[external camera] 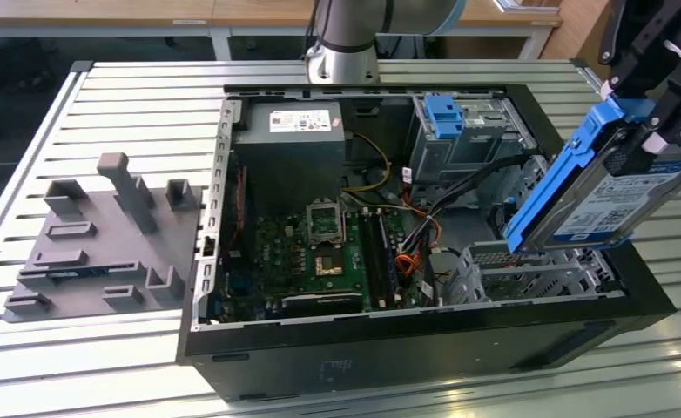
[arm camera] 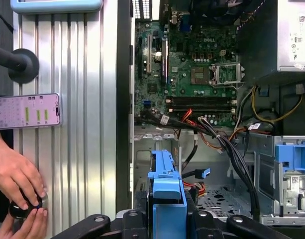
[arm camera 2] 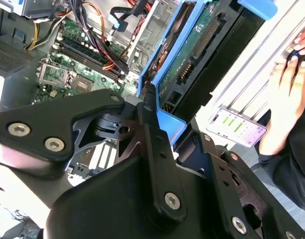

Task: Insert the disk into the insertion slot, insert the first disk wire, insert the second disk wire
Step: 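Insert the disk into the insertion slot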

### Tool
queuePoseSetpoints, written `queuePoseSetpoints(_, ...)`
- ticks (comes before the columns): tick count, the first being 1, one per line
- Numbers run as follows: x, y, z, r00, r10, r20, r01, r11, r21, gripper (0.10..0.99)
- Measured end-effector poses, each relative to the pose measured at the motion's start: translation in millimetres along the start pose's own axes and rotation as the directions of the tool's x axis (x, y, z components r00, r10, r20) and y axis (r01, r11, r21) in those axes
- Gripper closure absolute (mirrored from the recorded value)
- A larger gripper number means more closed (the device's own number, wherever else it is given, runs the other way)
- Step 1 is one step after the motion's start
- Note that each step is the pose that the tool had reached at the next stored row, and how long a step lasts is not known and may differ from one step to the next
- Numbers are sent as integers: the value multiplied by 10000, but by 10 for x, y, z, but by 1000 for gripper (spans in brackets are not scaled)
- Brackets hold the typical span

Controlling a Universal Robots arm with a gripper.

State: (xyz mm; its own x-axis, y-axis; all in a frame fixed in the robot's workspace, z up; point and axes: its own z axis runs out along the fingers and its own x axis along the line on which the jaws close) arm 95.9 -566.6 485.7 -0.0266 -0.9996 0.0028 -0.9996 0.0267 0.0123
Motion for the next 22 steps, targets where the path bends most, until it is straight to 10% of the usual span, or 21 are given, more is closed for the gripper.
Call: queuePoseSetpoints(22,-11,160,111,10000,88,8,-88,9999,110,722)
